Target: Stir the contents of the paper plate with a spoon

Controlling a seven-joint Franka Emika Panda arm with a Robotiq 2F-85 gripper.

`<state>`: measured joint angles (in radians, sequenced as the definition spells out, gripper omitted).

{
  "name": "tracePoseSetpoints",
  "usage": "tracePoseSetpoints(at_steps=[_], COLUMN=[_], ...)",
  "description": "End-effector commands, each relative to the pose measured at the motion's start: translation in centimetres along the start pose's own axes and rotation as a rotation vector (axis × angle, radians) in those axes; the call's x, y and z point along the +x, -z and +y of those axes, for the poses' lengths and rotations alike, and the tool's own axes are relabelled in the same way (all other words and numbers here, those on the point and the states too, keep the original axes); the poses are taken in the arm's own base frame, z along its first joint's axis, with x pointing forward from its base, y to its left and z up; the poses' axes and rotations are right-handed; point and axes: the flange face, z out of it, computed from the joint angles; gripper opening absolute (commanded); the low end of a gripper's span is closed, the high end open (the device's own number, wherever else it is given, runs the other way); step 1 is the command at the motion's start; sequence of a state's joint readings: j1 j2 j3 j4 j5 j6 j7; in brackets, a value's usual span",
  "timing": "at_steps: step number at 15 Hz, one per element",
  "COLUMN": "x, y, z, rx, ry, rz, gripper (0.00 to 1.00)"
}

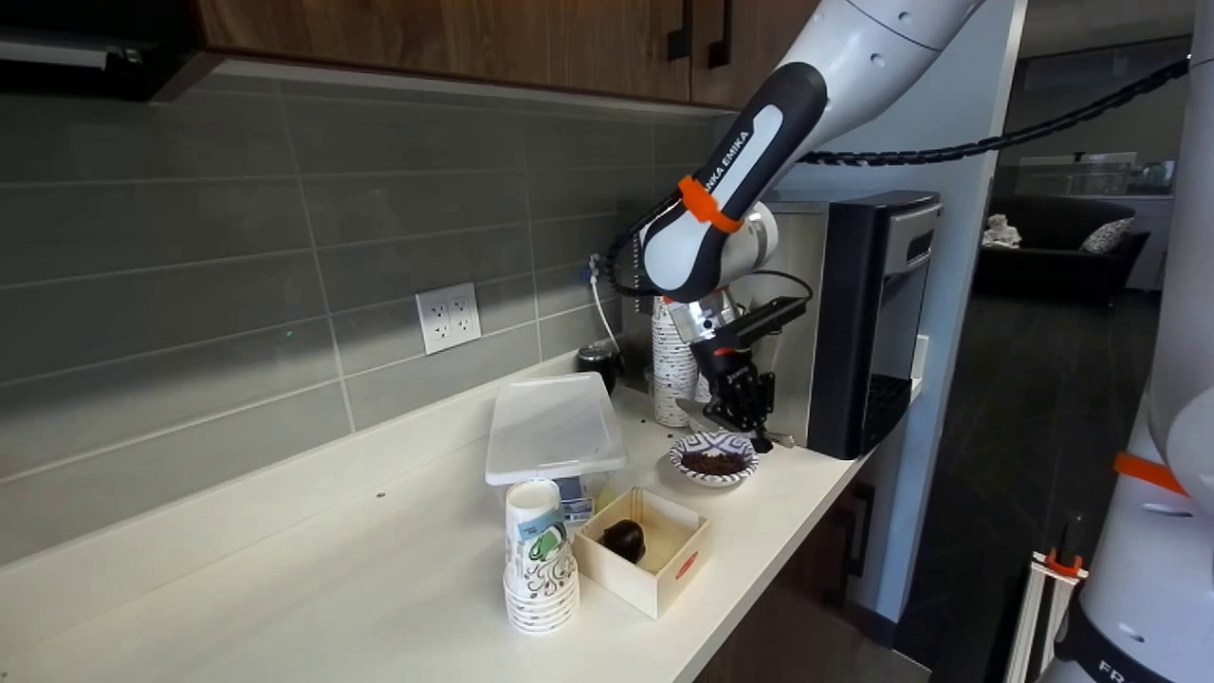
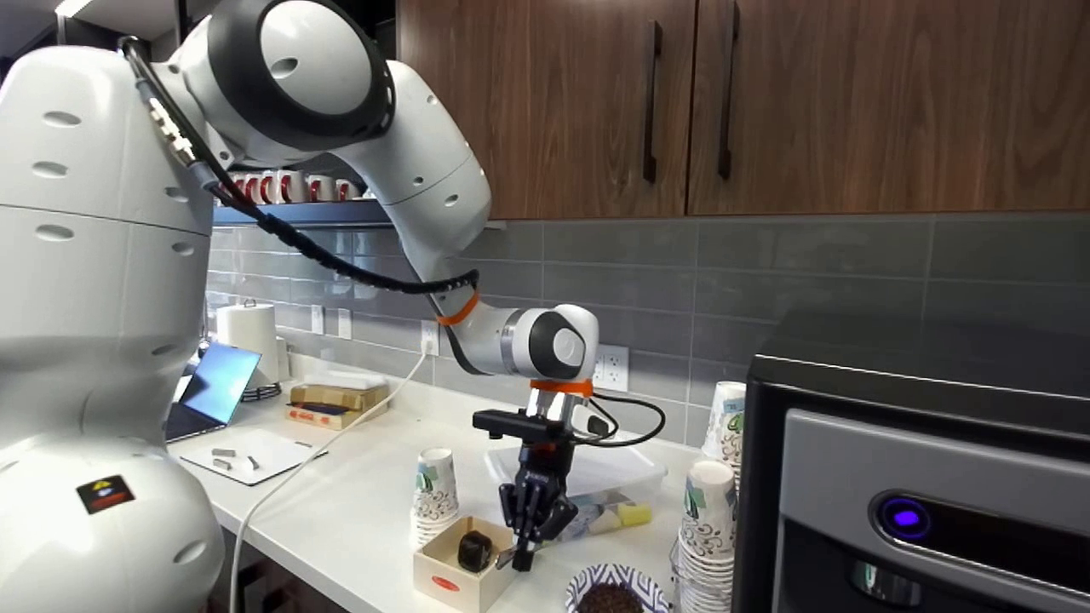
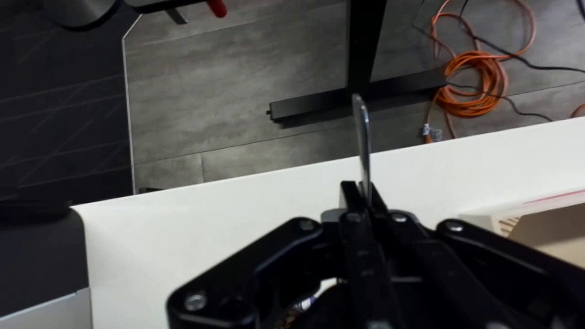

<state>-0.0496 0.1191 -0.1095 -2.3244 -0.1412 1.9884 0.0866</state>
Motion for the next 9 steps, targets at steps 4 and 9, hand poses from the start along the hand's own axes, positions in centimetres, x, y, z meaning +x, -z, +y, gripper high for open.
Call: tracePoseSetpoints(at_steps=[4, 9], x=[0.4, 2.5], y=[-0.7, -2.3], z=[3.2, 4.3], rx=[0.252, 0.341], ry=[0.019, 0.009], rz=[-0.114, -0.126], gripper=[0.01, 0.01])
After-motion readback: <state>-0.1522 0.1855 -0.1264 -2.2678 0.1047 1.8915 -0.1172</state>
